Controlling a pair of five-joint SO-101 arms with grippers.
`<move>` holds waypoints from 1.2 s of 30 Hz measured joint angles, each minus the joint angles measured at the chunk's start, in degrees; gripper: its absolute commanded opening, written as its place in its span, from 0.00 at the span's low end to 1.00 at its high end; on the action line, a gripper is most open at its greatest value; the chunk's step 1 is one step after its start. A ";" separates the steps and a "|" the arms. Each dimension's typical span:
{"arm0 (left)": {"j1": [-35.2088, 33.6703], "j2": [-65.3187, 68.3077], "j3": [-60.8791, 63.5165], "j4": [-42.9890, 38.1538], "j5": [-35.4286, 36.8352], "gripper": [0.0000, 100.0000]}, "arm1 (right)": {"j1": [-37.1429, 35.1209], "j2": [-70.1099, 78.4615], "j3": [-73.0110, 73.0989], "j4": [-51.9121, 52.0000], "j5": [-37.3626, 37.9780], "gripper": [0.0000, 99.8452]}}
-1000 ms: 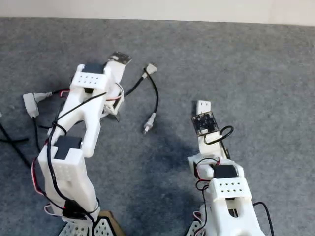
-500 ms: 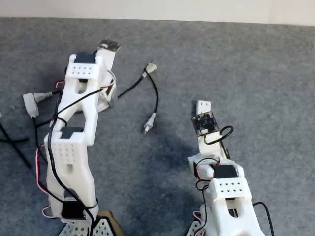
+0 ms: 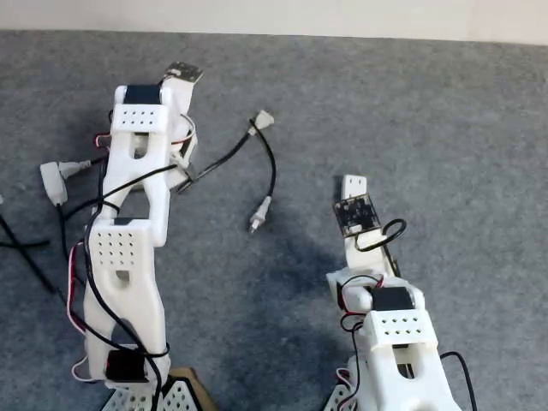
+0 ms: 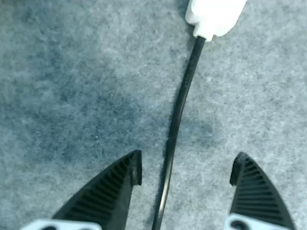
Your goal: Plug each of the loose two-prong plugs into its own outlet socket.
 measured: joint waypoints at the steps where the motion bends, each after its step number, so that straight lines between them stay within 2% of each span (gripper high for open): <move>1: -0.44 0.18 -0.26 0.00 -0.70 0.23 | 0.00 0.00 0.00 0.00 0.00 0.29; 19: -2.90 0.79 -0.09 2.99 -4.48 0.23 | 0.00 0.00 0.00 0.00 0.00 0.29; 24: -3.08 0.79 -0.09 8.53 -4.66 0.06 | 0.00 0.00 0.00 0.00 0.00 0.29; 26: -1.93 0.79 0.26 10.46 -4.04 0.01 | 0.00 0.00 0.00 0.00 0.00 0.29; 30: 1.14 -0.70 4.75 10.90 0.88 0.00 | 0.00 0.00 0.00 0.00 0.00 0.29; 36: 7.91 -15.47 19.52 10.99 5.19 0.00 | 0.00 0.00 0.00 0.00 0.00 0.29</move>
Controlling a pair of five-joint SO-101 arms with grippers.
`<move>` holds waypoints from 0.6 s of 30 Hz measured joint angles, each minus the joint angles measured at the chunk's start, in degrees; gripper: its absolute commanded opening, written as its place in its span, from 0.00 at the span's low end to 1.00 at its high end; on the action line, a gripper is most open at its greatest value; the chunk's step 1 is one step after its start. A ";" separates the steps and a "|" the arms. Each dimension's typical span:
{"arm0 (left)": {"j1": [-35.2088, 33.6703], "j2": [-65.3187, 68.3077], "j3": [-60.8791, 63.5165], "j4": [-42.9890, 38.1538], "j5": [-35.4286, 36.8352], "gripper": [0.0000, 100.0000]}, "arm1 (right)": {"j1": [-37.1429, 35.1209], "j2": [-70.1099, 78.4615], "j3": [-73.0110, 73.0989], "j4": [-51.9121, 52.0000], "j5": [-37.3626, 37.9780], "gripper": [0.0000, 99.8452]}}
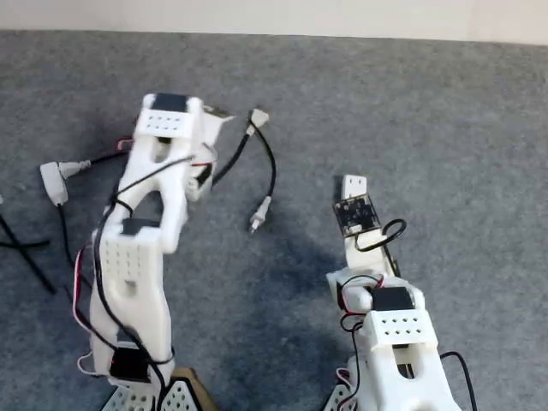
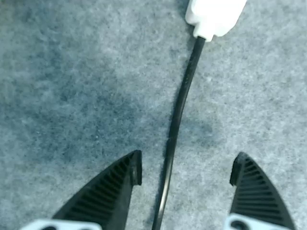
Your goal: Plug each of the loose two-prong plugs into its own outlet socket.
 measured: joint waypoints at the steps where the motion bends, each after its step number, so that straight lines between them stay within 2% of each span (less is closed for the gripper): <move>1: 0.79 -3.96 2.20 0.00 0.26 0.00 | 0.00 0.00 0.00 0.00 0.00 0.29; 6: 4.66 -25.93 16.53 0.09 0.35 0.00 | 0.00 0.00 0.00 0.00 0.00 0.29; 10: 11.69 -41.23 34.11 -0.09 -2.37 0.00 | 0.00 0.00 0.00 0.00 0.00 0.29; 14: 17.67 -48.18 53.36 -7.38 -7.12 0.00 | 0.00 0.00 0.00 0.00 0.00 0.29; 18: 19.25 -48.70 63.03 -10.99 -17.14 0.00 | 0.00 0.00 0.00 0.00 0.00 0.29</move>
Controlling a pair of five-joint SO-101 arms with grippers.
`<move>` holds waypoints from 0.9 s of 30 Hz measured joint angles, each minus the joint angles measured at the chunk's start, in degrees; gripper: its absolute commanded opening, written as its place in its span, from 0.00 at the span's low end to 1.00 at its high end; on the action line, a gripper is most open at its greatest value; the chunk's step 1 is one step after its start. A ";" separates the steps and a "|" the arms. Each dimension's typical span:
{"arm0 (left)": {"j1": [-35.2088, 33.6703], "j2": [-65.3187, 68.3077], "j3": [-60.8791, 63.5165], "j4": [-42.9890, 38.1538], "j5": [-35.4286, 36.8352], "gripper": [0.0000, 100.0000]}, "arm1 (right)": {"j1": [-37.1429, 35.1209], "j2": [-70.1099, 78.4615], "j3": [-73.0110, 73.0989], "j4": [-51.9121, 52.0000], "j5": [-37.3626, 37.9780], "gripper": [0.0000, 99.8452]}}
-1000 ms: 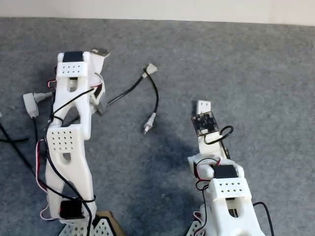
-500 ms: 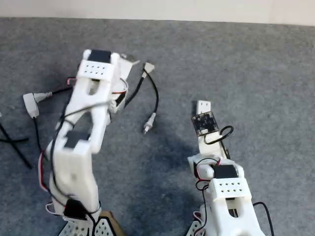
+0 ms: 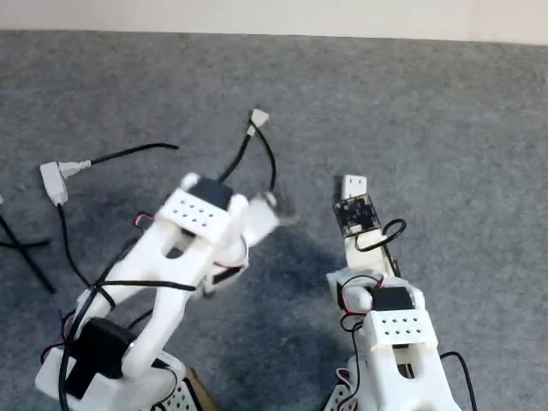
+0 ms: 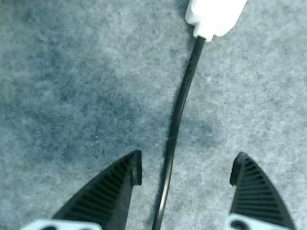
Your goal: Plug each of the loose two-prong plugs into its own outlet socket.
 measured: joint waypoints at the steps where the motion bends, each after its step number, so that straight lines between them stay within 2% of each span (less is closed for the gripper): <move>1: 0.18 0.00 0.62 -0.53 -2.37 0.01 | 0.00 0.00 0.00 0.00 0.00 0.29; 4: 0.00 0.00 1.05 -1.14 -7.65 0.02 | 0.00 0.00 0.00 0.00 0.00 0.29; 11: -3.16 0.00 -2.46 -8.35 -11.52 0.22 | 0.00 0.00 0.00 0.00 0.00 0.29; 14: -5.98 0.00 -3.34 -11.69 -11.52 0.23 | 0.00 0.00 0.00 0.00 0.00 0.29; 22: -10.11 0.00 -3.34 -14.42 -15.30 0.23 | 0.00 0.00 0.00 0.00 0.00 0.29; 27: -12.04 0.88 -3.34 -23.12 -7.38 0.23 | 0.00 0.00 0.00 0.00 0.00 0.29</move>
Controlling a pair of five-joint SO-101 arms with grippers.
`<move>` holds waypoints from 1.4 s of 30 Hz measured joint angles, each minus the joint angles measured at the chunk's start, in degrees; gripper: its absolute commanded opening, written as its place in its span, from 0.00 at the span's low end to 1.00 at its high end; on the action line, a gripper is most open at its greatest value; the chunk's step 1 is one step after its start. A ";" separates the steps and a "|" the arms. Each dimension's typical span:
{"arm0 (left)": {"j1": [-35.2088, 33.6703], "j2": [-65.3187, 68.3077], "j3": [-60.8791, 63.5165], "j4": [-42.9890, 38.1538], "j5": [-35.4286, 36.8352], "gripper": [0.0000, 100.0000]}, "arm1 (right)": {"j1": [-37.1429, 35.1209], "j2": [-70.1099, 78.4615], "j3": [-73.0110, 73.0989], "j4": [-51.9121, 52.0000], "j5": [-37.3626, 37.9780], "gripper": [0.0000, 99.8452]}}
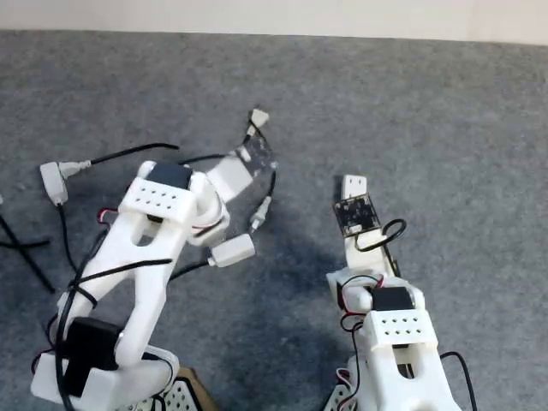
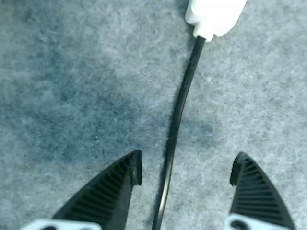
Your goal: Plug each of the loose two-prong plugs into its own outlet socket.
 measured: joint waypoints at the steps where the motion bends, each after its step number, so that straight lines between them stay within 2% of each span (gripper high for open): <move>1: 0.00 1.05 0.00 -1.23 1.67 0.23 | 0.00 0.00 0.00 0.00 0.00 0.29; 5: -0.09 5.63 0.00 -5.54 6.24 0.23 | 0.00 0.00 0.00 0.00 0.00 0.29; 8: 0.18 7.12 0.00 -5.71 7.65 0.23 | 0.00 0.00 0.00 0.00 0.00 0.29; 18: 10.11 7.12 -0.18 6.68 8.26 0.23 | 0.00 0.00 0.00 0.00 0.00 0.29; 21: 9.67 7.12 -1.41 7.56 9.58 0.23 | 0.00 0.00 0.00 0.00 0.00 0.29; 25: 5.98 7.03 -7.21 7.74 15.38 0.23 | 0.00 0.00 0.00 0.00 0.00 0.29; 33: -1.76 2.29 -21.10 7.82 41.05 0.23 | 3.60 0.00 -1.85 3.87 0.00 0.29; 39: -13.36 2.11 -18.99 6.51 70.95 0.23 | 4.57 0.00 -15.74 13.19 0.00 0.29; 42: -17.93 2.11 -13.45 1.58 81.41 0.23 | 4.66 1.76 -25.41 16.97 0.00 0.29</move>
